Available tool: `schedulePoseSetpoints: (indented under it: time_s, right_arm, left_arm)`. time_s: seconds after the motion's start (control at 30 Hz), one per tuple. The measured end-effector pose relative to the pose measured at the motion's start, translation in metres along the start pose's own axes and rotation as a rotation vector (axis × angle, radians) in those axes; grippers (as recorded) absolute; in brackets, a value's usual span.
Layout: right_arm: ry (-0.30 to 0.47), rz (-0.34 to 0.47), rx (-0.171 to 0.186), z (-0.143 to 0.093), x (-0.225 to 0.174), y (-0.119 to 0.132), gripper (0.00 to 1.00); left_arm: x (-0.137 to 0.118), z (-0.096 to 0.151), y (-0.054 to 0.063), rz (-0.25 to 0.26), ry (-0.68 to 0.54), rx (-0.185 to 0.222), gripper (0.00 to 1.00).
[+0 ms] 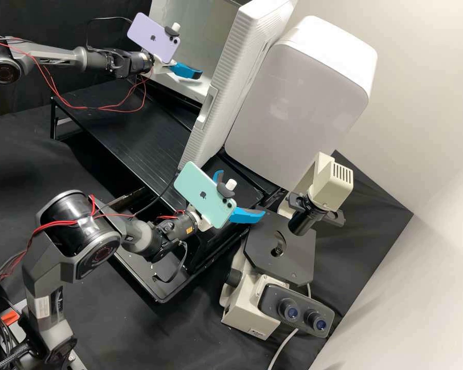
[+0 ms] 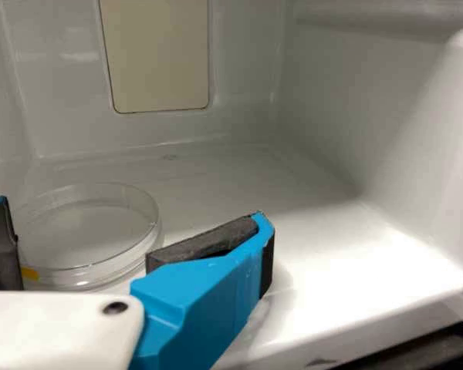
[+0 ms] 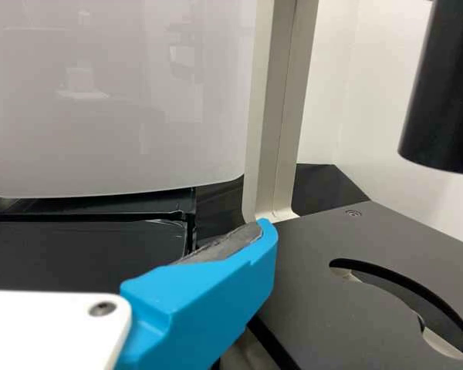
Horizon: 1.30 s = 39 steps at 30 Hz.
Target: Take the petri dish out of the incubator
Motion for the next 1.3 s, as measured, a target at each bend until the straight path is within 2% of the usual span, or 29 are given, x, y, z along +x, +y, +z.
schedulePoseSetpoints:
  time_s: [0.23,0.33,0.43,0.47,0.73,1.03,1.3]
  right_arm:
    - [0.0,0.0,0.0,0.0,0.0,0.0,1.0]
    - [0.0,0.0,0.0,0.0,0.0,0.0,1.0]
    - [0.0,0.0,0.0,0.0,0.0,0.0,1.0]
    - [0.0,0.0,0.0,0.0,0.0,0.0,1.0]
    - [0.0,0.0,0.0,0.0,0.0,0.0,1.0]
    - [0.0,0.0,0.0,0.0,0.0,0.0,1.0]
    - [0.0,0.0,0.0,0.0,0.0,0.0,1.0]
  left_arm:
    - [0.008,0.0022,0.002,0.016,0.023,-0.008,1.0]
    - [0.0081,0.0018,0.0025,0.017,0.03,0.008,1.0]
    - [0.0075,0.0021,0.0035,0.017,0.036,0.002,1.0]
    - [0.007,0.0031,0.003,0.015,0.036,0.0,0.0]
    - [0.0064,0.003,0.0034,0.017,0.046,-0.005,0.0]
    - [0.0067,0.0026,0.0014,0.019,0.051,0.015,0.0]
    - [0.0066,0.0026,0.0015,0.02,0.051,0.018,0.0]
